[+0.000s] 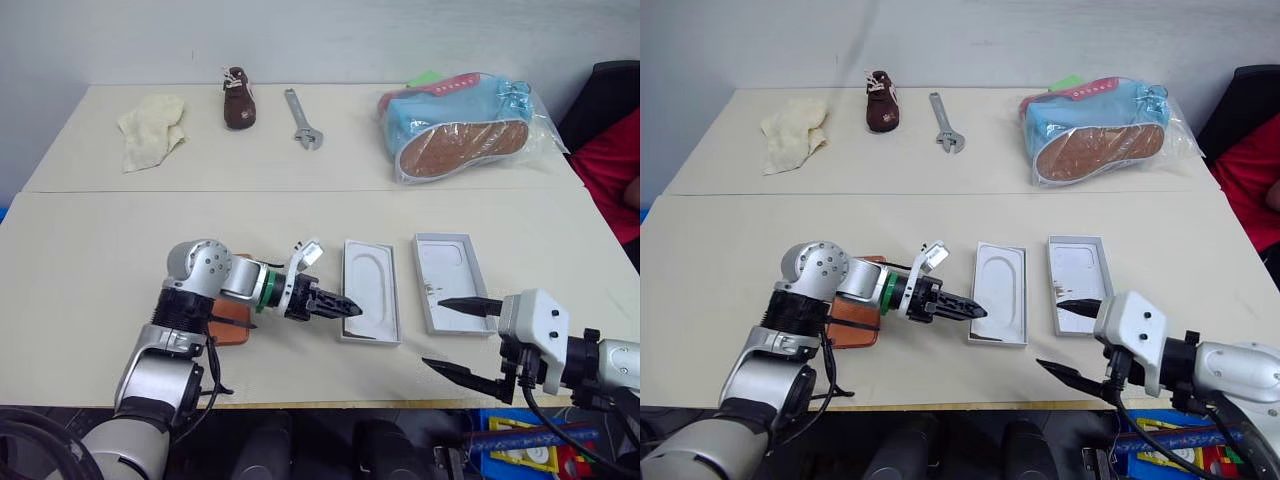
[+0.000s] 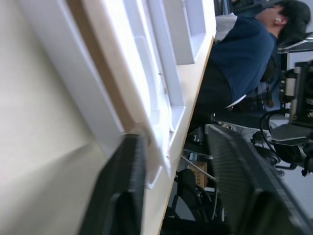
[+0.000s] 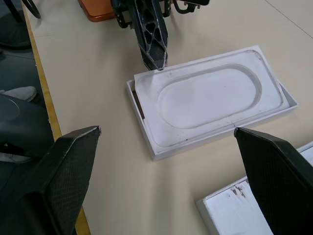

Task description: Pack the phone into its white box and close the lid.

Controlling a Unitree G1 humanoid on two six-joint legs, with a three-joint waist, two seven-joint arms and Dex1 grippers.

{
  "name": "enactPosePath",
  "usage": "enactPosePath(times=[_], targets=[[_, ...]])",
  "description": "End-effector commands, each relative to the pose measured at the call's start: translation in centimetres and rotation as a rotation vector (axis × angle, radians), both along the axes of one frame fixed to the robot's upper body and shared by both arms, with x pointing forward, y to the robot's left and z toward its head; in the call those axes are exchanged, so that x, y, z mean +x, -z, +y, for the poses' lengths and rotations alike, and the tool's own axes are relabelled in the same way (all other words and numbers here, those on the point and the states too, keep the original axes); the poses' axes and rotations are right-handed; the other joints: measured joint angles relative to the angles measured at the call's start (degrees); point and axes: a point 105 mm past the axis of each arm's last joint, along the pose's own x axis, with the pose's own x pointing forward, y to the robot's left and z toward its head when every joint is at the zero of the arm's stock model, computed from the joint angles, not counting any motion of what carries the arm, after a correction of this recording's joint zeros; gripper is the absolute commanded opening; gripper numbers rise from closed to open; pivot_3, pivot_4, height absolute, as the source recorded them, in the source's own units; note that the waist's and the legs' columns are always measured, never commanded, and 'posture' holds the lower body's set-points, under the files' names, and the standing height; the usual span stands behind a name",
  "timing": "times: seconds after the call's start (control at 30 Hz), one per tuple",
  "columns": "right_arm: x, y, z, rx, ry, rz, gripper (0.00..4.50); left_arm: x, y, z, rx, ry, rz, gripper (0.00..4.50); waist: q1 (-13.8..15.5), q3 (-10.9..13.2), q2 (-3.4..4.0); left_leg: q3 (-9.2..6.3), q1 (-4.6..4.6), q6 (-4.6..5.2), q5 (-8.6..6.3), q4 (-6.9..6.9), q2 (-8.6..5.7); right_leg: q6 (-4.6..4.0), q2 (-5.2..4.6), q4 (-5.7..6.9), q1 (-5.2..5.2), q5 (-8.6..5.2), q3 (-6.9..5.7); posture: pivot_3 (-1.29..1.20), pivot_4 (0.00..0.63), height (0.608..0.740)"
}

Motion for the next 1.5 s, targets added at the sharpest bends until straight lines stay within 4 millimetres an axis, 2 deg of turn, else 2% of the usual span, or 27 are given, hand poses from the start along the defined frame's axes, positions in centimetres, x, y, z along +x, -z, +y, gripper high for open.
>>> enactPosePath(times=[0.03,0.13,0.17,0.23,0.4,0.47,0.57,0.63,0.7,0.77,0.9,1.0,1.1,1.2,1.3,1.37,1.5], targets=[[0.2,-0.3,0.4,0.002,-0.023,-0.029,4.5,-0.4,-1.6,0.7,-0.015,0.043,-0.063,3.38,-0.1,0.0,0.0,0.0,0.02,-0.01,0.0,-0.01,0.02,0.0,0.01,0.01,-0.01,0.0,0.01,0.0,0.15,0.74],[0.5,-0.4,0.8,0.01,-0.039,-0.034,4.5,-1.0,-2.9,1.0,-0.059,0.088,-0.092,4.32,0.0,0.0,0.0,0.01,0.01,-0.04,0.0,-0.02,0.04,-0.01,0.03,0.02,-0.04,0.0,0.03,0.0,0.15,0.74],[0.6,-0.4,0.9,0.012,-0.045,-0.036,4.5,-1.3,-3.2,1.1,-0.063,0.104,-0.114,4.46,0.0,0.0,0.0,-0.01,0.0,-0.04,0.0,-0.02,0.04,-0.01,0.02,0.02,-0.04,0.0,0.04,0.0,0.15,0.74],[1.1,-0.5,1.2,0.014,-0.057,-0.041,4.5,-1.7,-3.6,1.3,-0.07,0.128,-0.172,4.46,0.0,0.0,0.0,-0.01,-0.03,-0.03,0.0,-0.02,0.03,-0.01,0.0,-0.05,-0.04,0.0,0.05,0.0,0.15,0.74],[2.2,-0.7,1.7,0.008,-0.086,-0.058,4.5,-1.8,-6.2,1.5,-0.217,0.131,-0.204,4.46,0.1,0.0,-0.01,-0.04,-0.06,-0.01,0.0,-0.03,0.03,-0.01,-0.01,-0.08,-0.04,0.0,0.02,0.0,0.15,0.74],[2.9,-0.8,2.1,0.006,-0.094,-0.066,4.5,-2.0,-6.5,2.3,-0.22,0.128,-0.257,4.46,-0.1,0.0,-0.01,-0.03,-0.06,-0.01,0.0,-0.02,0.03,-0.01,-0.01,-0.07,-0.05,0.0,0.03,0.0,0.15,0.74],[4.0,-0.8,3.1,-0.004,-0.117,-0.065,4.5,-2.2,-6.1,4.0,-0.165,0.146,-0.452,4.46,-1.2,0.0,0.03,0.1,-0.01,-0.03,-0.02,-0.09,0.08,-0.06,0.0,-0.04,-0.12,-0.01,0.12,0.0,0.15,0.74],[5.2,-0.7,4.0,-0.006,-0.123,-0.071,4.5,-1.9,-5.3,5.5,-0.096,0.18,-0.685,4.46,-1.6,0.0,0.06,0.07,0.01,-0.07,0.0,-0.14,0.13,-0.12,0.01,-0.04,-0.13,-0.04,0.08,0.0,0.15,0.74],[6.9,-0.6,5.7,-0.007,-0.13,-0.078,4.1,-1.5,-4.8,7.3,-0.034,0.214,-0.909,4.5,-1.8,0.0,0.07,0.14,0.06,-0.12,0.02,-0.23,0.17,-0.24,0.02,-0.1,-0.14,0.0,0.09,0.0,0.15,0.74],[7.7,-0.6,7.1,-0.021,-0.162,-0.088,3.58,-1.1,-4.9,8.1,-0.026,0.206,-1.003,4.5,-1.5,0.1,0.11,0.18,0.02,-0.13,0.06,-0.28,0.25,-0.37,0.03,-0.2,-0.17,0.08,0.05,0.0,0.15,0.74],[8.8,0.4,9.0,-0.064,-0.204,-0.076,2.18,-0.9,-5.1,8.4,-0.002,0.207,-1.09,4.5,-0.1,0.1,0.1,-0.03,-0.1,-0.05,0.03,-0.31,0.24,-0.38,-0.02,-0.37,-0.2,0.1,-0.03,0.0,0.15,0.74],[9.1,2.3,9.8,-0.143,-0.26,-0.064,1.04,-1.4,-4.6,8.2,0.01,0.243,-1.114,4.5,-0.2,0.1,0.1,-0.02,-0.16,0.06,-0.05,-0.32,0.17,-0.37,-0.05,-0.49,-0.18,0.1,0.04,0.0,0.15,0.74],[9.9,4.6,9.7,-0.258,-0.287,-0.069,0.04,-1.6,-4.3,8.2,0.019,0.24,-1.106,4.5,-0.3,0.1,0.1,0.03,-0.19,0.11,-0.08,-0.32,0.13,-0.37,-0.04,-0.47,-0.23,0.1,0.05,0.0,0.15,0.74],[10.7,6.2,8.9,-0.354,-0.279,-0.08,0.04,-1.5,-4.2,8.1,0.019,0.227,-1.098,4.5,-0.4,0.1,0.11,0.07,-0.19,0.09,-0.07,-0.32,0.14,-0.36,0.02,-0.38,-0.29,0.09,0.04,0.0,0.15,0.74],[10.8,6.1,8.7,-0.349,-0.281,-0.082,0.04,-1.5,-4.2,8.1,0.019,0.221,-1.09,4.5,-0.4,0.1,0.1,0.09,-0.11,0.02,-0.02,-0.28,0.2,-0.34,0.09,-0.27,-0.23,0.09,0.05,0.0,0.15,0.74],[10.8,5.5,8.8,-0.324,-0.284,-0.081,0.04,-1.4,-4.3,8.1,0.017,0.216,-1.089,4.5,-0.6,0.1,0.1,0.09,-0.03,-0.01,0.0,-0.27,0.23,-0.35,0.12,-0.19,-0.2,0.09,0.06,0.0,0.15,0.74],[11.1,2.4,9.4,-0.227,-0.276,-0.081,0.04,-1.2,-4.2,8.1,0.018,0.214,-1.082,4.5,-1.0,0.1,0.1,0.08,-0.03,-0.04,0.02,-0.2,0.26,-0.35,0.14,-0.07,-0.22,0.09,0.07,0.0,0.15,0.74]])
